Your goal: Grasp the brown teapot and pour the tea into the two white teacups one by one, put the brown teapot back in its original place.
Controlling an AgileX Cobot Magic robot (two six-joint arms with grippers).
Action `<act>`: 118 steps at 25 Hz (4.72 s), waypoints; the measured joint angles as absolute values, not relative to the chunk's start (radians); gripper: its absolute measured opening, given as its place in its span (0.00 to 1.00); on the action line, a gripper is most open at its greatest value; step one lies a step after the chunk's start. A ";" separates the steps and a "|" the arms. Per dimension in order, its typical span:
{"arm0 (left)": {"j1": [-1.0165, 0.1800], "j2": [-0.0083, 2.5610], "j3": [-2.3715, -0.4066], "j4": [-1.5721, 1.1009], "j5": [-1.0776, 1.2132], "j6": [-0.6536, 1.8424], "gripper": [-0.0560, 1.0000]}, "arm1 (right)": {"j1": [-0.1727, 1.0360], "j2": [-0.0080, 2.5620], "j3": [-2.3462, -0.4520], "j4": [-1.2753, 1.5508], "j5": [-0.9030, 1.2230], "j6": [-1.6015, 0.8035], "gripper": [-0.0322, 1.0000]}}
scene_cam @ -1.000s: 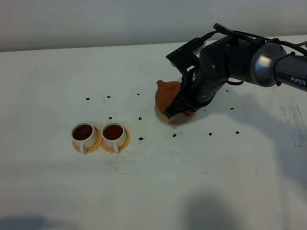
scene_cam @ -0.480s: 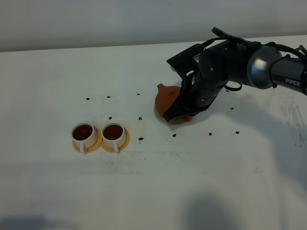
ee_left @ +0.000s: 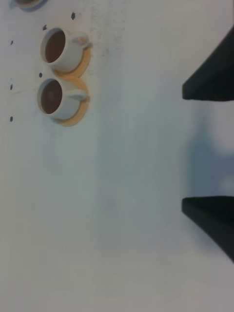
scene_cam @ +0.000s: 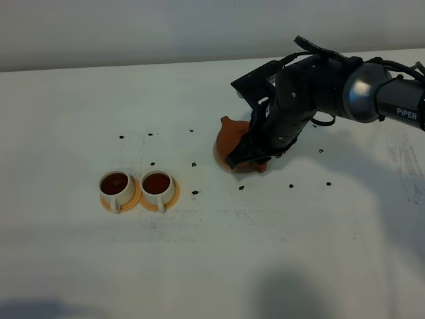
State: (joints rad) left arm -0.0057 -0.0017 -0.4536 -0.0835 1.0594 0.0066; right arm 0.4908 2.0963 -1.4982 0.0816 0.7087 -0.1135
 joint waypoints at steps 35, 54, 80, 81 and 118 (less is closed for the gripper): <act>-0.006 -0.002 -0.454 -0.083 1.059 0.007 0.47 | 0.449 0.775 -0.842 -0.141 1.050 0.161 0.44; -0.006 -0.002 -0.454 -0.083 1.059 0.006 0.47 | 0.449 0.162 -0.490 0.046 1.077 -0.020 0.41; -0.006 -0.002 -0.454 -0.083 1.059 0.007 0.47 | 0.052 -0.006 -0.487 0.097 1.072 -0.082 0.41; -0.006 -0.002 -0.454 -0.083 1.059 0.007 0.47 | 0.052 -0.006 -0.487 0.098 1.072 -0.082 0.41; -0.024 -0.002 -0.454 -0.085 1.059 0.007 0.47 | 0.051 -0.006 -0.487 0.105 1.072 -0.082 0.41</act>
State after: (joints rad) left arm -0.0244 -0.0017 -0.4536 -0.0848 1.0594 0.0065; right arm 0.0507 -0.0061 -0.4869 0.1049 1.0715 -0.0825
